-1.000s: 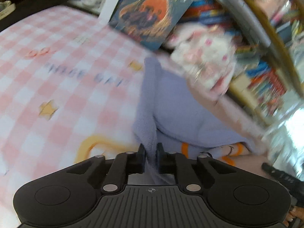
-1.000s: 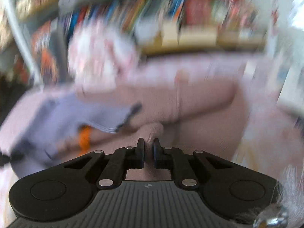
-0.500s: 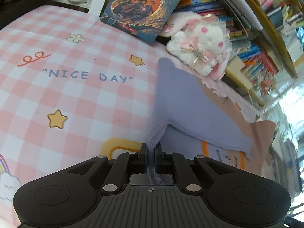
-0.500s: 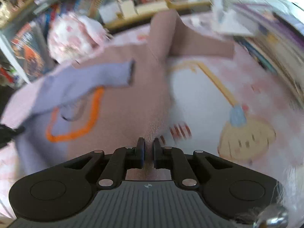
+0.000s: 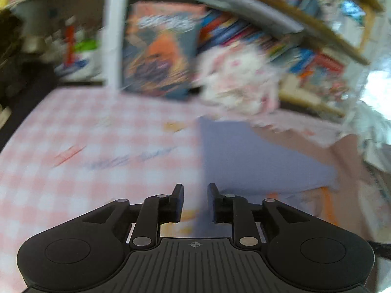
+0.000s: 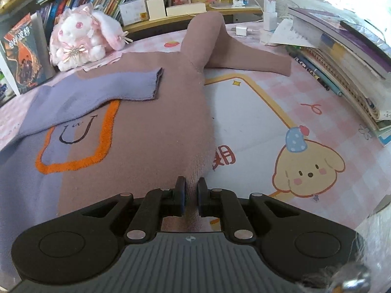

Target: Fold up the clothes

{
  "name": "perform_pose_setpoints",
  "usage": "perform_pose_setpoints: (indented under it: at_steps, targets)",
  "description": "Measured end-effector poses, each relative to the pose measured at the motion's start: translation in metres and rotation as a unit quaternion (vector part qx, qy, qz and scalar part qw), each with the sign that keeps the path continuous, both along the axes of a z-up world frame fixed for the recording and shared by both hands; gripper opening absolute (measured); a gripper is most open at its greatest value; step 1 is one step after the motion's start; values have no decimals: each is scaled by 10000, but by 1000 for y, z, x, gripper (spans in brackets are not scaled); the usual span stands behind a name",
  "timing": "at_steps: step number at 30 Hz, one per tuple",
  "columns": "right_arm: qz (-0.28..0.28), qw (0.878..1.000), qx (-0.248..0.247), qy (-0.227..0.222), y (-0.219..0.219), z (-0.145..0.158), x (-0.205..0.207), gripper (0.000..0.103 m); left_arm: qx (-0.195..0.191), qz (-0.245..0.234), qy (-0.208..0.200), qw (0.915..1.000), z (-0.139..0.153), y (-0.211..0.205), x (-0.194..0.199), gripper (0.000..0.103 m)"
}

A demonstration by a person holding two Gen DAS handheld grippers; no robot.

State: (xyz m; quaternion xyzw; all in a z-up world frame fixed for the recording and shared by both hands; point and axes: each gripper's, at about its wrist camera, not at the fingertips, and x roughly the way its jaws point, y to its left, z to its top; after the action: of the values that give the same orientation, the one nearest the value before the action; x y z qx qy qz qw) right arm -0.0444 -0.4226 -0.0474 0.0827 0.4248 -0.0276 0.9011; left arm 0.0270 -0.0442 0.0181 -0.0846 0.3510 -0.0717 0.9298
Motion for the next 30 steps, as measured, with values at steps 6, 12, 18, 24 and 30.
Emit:
perform_pose_setpoints:
  at_steps: [6,12,18,24,30]
  targets:
    - [503,9987,25,-106,2,-1,11,9,288,-1652,5,9858,-11,-128,43,28]
    - [982,9949,87,-197,-5,-3,13,10,1691,-2587,-192,9508,-40,-230,66,33]
    - [1280,9913,196,-239,-13,-4,12,12,2564,-2892,-327,9217,-53,-268,73,36]
    - [1382,9896,296,-257,-17,-4,12,12,2878,-3145,-513,9031,-61,-288,73,56]
    - [1357,9896,374,-291,-20,-5,10,12,2507,-2807,-526,9250,-61,-270,86,4]
